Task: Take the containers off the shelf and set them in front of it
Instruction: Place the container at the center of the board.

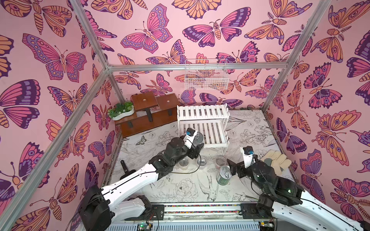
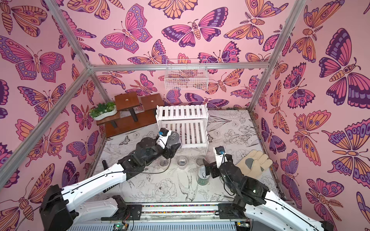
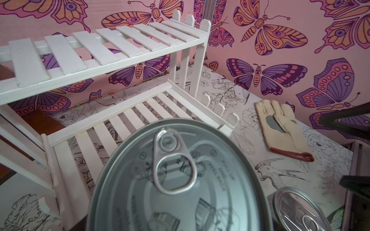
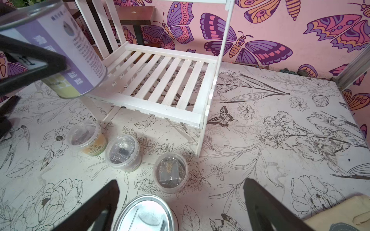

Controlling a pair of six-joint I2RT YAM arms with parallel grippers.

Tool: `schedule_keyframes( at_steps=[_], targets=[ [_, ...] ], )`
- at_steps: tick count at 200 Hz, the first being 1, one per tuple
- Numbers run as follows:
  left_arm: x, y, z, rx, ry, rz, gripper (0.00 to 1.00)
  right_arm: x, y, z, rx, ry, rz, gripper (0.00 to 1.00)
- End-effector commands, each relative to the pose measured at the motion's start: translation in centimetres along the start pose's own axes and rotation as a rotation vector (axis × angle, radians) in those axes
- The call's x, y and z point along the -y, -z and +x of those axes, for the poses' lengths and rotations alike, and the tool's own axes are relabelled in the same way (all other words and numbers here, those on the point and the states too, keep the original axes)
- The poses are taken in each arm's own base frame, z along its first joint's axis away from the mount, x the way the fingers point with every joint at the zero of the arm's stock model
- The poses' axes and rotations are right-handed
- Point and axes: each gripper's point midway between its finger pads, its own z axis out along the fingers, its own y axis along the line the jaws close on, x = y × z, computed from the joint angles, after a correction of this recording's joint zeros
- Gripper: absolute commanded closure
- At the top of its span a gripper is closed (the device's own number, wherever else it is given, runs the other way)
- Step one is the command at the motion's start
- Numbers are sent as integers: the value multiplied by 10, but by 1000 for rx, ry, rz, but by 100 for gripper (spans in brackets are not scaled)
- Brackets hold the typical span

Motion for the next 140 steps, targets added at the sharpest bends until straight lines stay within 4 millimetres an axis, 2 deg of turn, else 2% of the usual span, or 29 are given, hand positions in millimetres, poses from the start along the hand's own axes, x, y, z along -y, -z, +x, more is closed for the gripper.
schedule_keyframes(
  at_steps=[1, 76, 140],
  targets=[
    [11, 12, 15, -33, -22, 38, 33, -2, 5, -15, 37, -17, -28, 1],
    [46, 44, 47, -70, -69, 112, 33, 0, 2, -11, 24, -29, -30, 1],
    [76, 44, 98, -120, -91, 159, 34, 3, 2, -7, 23, -38, -29, 1]
  ],
)
